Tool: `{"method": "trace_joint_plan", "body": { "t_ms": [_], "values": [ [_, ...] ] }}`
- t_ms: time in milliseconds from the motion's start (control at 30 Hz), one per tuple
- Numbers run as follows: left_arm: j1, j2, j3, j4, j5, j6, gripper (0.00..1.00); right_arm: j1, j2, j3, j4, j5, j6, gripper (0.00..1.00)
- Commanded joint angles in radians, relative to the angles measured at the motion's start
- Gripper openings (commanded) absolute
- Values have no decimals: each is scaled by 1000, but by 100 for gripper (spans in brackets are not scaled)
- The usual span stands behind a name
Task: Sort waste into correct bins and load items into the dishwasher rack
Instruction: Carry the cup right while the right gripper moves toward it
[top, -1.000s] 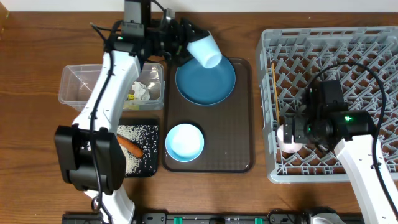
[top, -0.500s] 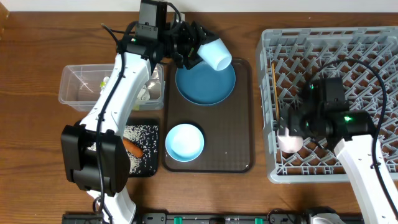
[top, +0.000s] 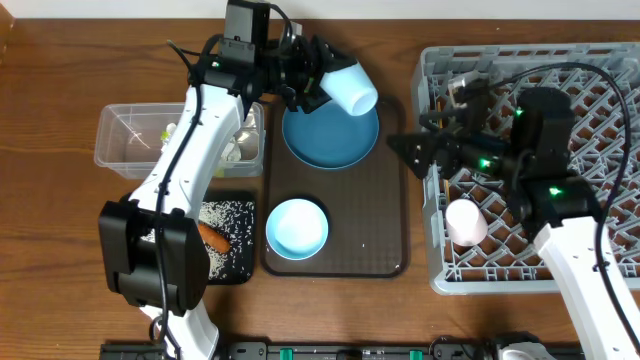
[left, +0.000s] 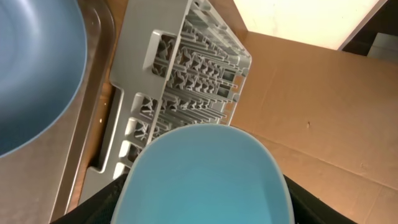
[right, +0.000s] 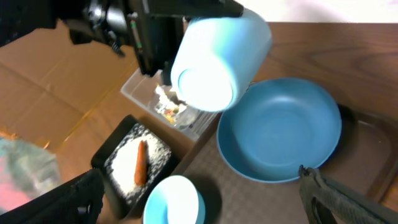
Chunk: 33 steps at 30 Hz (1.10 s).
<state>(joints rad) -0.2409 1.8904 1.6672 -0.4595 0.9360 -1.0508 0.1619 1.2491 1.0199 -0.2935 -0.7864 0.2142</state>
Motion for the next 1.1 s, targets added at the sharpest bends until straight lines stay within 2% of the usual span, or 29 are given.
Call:
{"method": "trace_joint_plan", "body": {
  "t_ms": [0, 267, 433, 633, 800, 1067],
  "values": [
    [-19, -11, 12, 5, 21, -6, 49, 85, 0, 3, 10, 178, 63, 99],
    [-42, -11, 12, 5, 43, 3, 50, 293, 40, 3, 68, 548, 70, 99],
    [-45, -11, 12, 5, 90, 22, 50, 347, 92, 3, 131, 639, 70, 99],
    [-45, -11, 12, 4, 104, 37, 50, 349, 127, 3, 164, 659, 69, 99],
    [-45, -11, 12, 4, 103, 48, 50, 349, 126, 3, 256, 658, 69, 99],
    [-45, -11, 12, 4, 104, 51, 50, 349, 92, 3, 260, 624, 70, 85]
  ]
}}
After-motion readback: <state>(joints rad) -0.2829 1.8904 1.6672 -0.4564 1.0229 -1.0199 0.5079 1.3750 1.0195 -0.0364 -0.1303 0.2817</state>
